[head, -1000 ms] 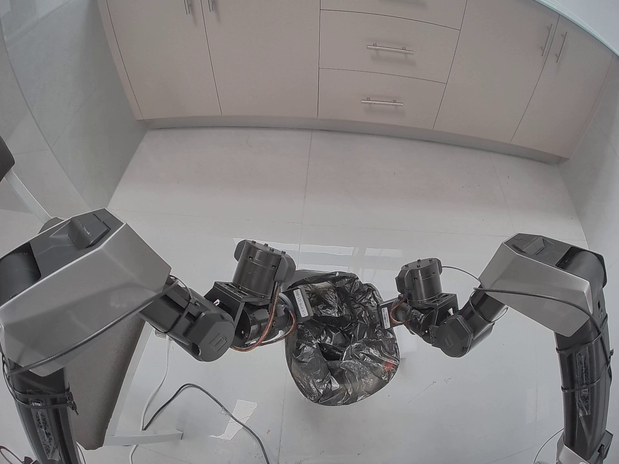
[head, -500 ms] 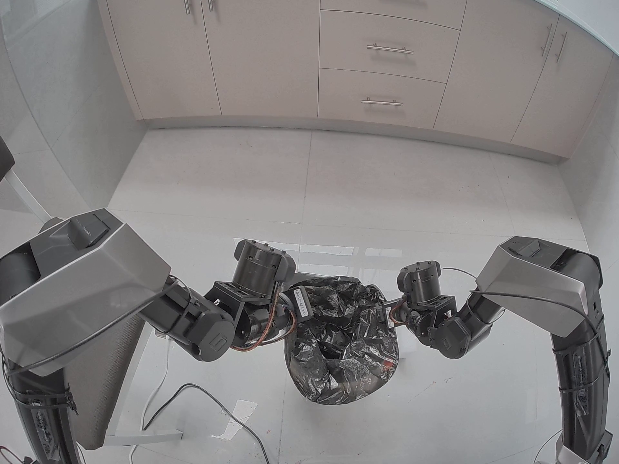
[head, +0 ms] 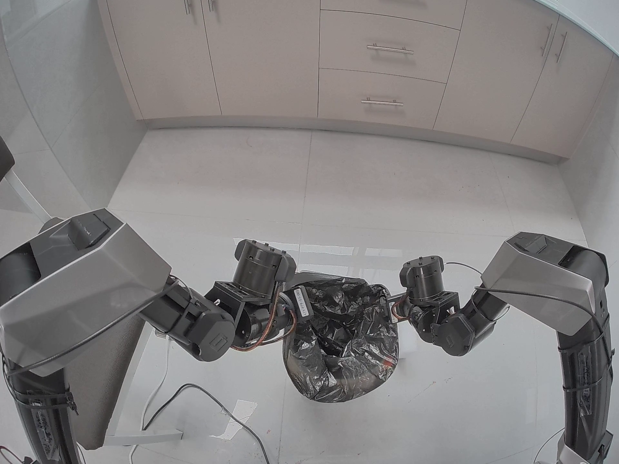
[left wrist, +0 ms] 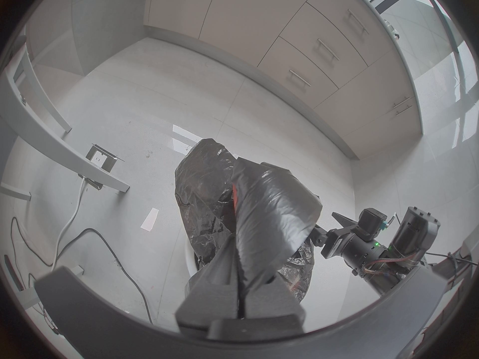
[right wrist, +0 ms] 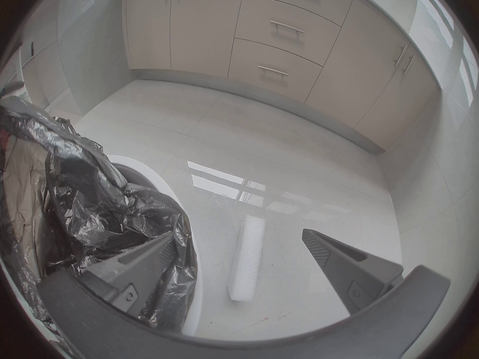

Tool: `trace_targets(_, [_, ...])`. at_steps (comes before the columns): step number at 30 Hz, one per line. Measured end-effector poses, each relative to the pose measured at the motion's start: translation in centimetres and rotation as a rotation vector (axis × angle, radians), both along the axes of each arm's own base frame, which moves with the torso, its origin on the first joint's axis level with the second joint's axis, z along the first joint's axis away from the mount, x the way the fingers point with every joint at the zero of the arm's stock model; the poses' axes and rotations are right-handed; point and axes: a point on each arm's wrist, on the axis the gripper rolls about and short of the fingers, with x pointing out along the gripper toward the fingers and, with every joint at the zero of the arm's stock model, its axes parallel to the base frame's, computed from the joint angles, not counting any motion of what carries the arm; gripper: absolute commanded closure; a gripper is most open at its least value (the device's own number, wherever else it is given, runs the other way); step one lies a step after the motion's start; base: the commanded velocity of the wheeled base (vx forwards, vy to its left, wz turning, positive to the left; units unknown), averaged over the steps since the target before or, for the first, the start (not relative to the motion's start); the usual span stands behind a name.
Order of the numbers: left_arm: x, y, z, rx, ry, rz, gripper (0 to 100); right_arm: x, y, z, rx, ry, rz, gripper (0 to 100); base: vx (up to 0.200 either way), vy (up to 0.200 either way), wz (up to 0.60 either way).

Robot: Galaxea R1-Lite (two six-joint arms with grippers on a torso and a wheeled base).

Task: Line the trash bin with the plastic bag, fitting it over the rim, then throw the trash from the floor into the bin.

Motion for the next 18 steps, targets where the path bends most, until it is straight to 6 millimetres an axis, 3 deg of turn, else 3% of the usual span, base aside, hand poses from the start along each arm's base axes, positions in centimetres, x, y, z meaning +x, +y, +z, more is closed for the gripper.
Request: trace_targets(18, [-0.1,-0.2,0.2,-0.003,-0.004,-0.005,100,0.4,-1.4,0.1,-0.028,-0.007,-0.059,0,0.000,0.000,0.00])
